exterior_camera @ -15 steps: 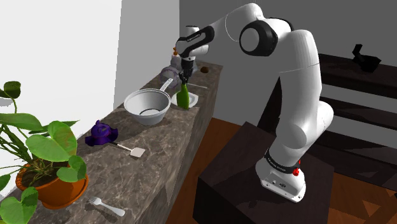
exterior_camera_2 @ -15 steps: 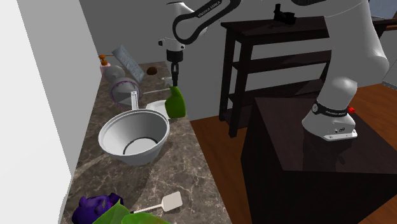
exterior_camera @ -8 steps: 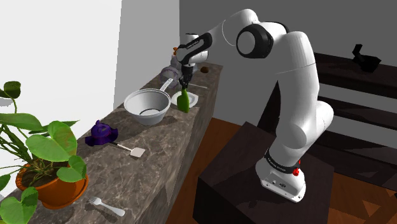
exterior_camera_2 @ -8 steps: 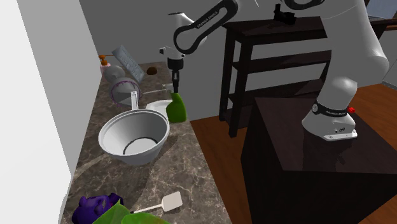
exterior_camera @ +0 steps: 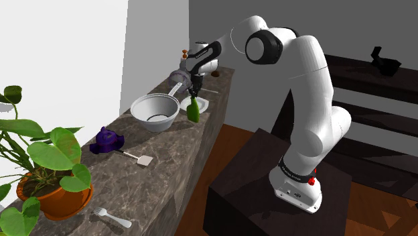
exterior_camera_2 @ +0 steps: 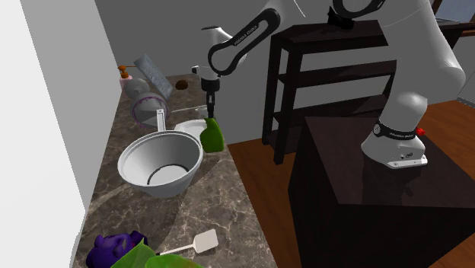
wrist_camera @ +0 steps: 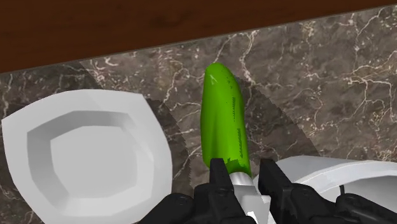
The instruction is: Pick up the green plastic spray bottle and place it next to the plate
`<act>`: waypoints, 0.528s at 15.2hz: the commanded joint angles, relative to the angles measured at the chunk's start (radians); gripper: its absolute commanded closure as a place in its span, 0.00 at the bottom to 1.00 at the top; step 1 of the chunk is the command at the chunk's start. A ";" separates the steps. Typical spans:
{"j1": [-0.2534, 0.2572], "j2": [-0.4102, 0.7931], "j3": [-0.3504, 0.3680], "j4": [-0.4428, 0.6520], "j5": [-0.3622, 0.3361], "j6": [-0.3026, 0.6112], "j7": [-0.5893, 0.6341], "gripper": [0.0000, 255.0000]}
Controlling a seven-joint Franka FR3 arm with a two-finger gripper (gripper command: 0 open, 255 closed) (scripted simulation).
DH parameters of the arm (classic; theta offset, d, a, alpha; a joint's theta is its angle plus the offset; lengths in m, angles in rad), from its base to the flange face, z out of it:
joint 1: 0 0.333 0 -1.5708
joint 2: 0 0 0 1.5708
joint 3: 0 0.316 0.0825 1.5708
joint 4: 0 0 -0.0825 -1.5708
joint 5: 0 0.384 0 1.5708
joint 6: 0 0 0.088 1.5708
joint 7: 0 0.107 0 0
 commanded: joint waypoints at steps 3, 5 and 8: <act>0.000 0.000 0.000 -0.002 0.000 0.003 0.000 1.00; 0.000 0.000 0.000 -0.002 0.000 0.003 0.000 1.00; 0.000 0.000 0.000 -0.002 0.000 0.002 0.000 0.00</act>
